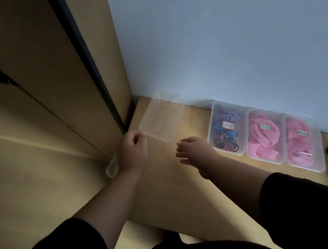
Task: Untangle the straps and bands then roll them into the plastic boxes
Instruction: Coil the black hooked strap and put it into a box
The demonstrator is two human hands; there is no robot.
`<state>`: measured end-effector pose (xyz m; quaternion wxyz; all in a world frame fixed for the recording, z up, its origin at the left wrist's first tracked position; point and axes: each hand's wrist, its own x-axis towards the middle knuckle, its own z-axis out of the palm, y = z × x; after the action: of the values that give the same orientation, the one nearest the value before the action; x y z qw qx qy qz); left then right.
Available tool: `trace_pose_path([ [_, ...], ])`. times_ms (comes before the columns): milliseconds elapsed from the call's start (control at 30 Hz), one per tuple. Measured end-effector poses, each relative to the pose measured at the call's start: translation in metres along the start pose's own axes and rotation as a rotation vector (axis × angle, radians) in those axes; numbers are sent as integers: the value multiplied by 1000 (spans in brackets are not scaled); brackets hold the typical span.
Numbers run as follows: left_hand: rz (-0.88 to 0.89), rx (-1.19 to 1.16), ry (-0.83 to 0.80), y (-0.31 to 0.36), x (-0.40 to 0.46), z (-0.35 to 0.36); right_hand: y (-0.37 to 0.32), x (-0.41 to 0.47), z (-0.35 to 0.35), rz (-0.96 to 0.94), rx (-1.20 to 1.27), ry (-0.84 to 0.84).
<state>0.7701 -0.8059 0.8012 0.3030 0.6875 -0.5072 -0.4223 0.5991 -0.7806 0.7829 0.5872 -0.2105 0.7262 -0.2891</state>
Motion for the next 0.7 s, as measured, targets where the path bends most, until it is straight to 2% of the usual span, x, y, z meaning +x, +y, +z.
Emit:
trace_pose_path([
  [67,-21,31,82,1,20,-7,-5,4,9,-13,-45,13],
  [133,-43,72,93,2,37,-10,-10,8,15,-29,-73,40],
  [267,-135,188,-104,0,50,-2,-17,11,16,-38,-83,85],
  [367,-108,143,-169,-4,47,7,-18,8,12,-87,-115,93],
  [533,-85,60,-149,-1,29,13,-18,-1,4,-139,63,131],
  [633,-53,-27,-134,6,18,17,-12,-8,-8,-192,61,161],
  [700,-11,-3,-114,11,10,20,-8,-15,-19,-211,65,161],
])
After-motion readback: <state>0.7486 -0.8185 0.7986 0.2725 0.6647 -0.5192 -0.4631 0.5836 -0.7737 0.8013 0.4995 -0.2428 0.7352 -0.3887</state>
